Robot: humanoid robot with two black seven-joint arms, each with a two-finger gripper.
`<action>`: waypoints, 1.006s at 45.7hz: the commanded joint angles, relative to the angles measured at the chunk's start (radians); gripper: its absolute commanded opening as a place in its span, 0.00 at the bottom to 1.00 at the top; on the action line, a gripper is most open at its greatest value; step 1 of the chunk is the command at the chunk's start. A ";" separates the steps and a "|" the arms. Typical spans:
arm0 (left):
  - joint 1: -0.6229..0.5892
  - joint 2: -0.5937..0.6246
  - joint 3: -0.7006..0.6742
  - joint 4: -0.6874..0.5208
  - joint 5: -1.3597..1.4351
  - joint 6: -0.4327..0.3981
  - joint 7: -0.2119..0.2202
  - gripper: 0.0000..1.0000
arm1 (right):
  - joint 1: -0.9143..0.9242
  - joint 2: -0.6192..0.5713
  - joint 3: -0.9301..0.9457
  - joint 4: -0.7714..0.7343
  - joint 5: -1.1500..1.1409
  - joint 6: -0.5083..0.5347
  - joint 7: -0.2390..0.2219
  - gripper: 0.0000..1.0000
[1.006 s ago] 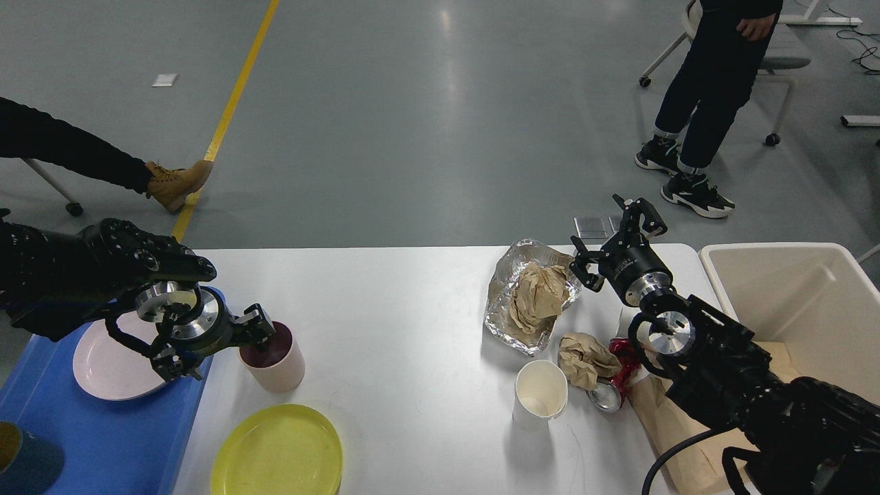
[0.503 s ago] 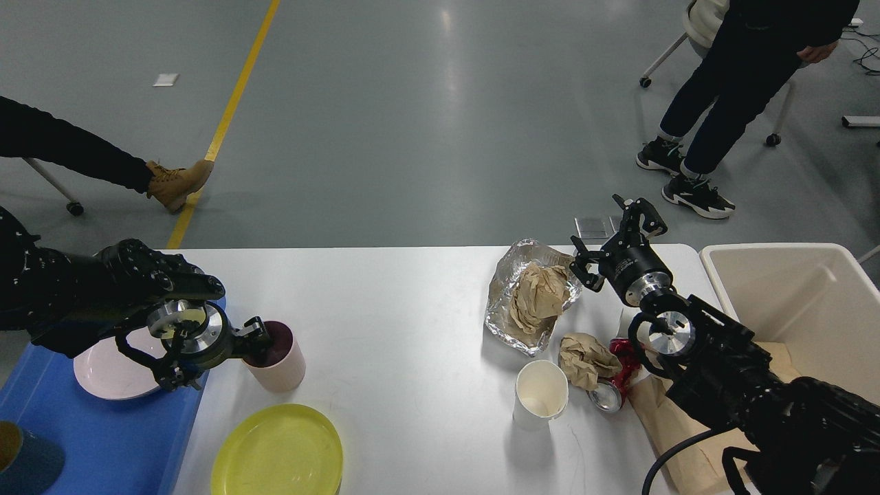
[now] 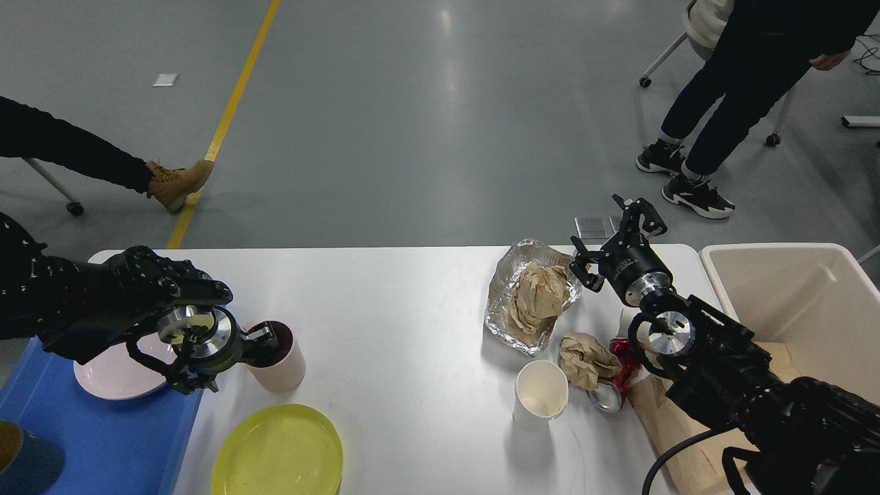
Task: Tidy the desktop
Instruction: 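Move the left gripper to the pink cup and grasp its rim, then lift the pink cup with the left gripper and carry it upward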
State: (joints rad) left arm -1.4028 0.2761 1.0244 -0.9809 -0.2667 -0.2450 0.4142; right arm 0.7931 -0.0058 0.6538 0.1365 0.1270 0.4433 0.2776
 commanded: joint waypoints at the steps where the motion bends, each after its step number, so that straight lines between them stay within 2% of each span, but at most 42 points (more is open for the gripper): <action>1: 0.010 0.000 -0.006 0.013 0.003 -0.002 0.000 0.72 | 0.000 0.000 0.000 0.000 0.000 0.000 0.000 1.00; 5: 0.010 0.000 -0.007 0.016 0.003 -0.002 0.000 0.63 | 0.000 0.000 0.001 0.000 0.000 0.000 0.000 1.00; 9: 0.010 0.000 -0.009 0.016 0.003 -0.007 0.000 0.48 | 0.000 0.000 0.001 0.000 0.000 0.000 0.000 1.00; 12: 0.010 0.000 -0.017 0.016 0.003 -0.008 0.001 0.34 | 0.000 0.000 0.001 0.000 0.000 0.000 0.000 1.00; 15: 0.012 0.002 -0.030 0.018 0.003 -0.019 0.012 0.14 | 0.000 0.000 0.000 0.000 0.000 0.000 0.000 1.00; 19: 0.012 0.002 -0.049 0.018 0.001 -0.033 0.049 0.01 | 0.000 0.000 0.001 0.000 0.000 0.000 0.000 1.00; 32: 0.035 0.003 -0.087 0.057 0.001 -0.057 0.095 0.00 | 0.000 0.001 0.001 0.000 -0.001 0.000 0.000 1.00; 46: 0.024 0.005 -0.089 0.061 0.001 -0.103 0.113 0.00 | 0.000 0.000 0.000 0.000 0.000 0.000 0.000 1.00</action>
State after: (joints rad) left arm -1.3697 0.2813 0.9373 -0.9199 -0.2654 -0.3240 0.5179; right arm 0.7931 -0.0061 0.6543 0.1365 0.1268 0.4433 0.2777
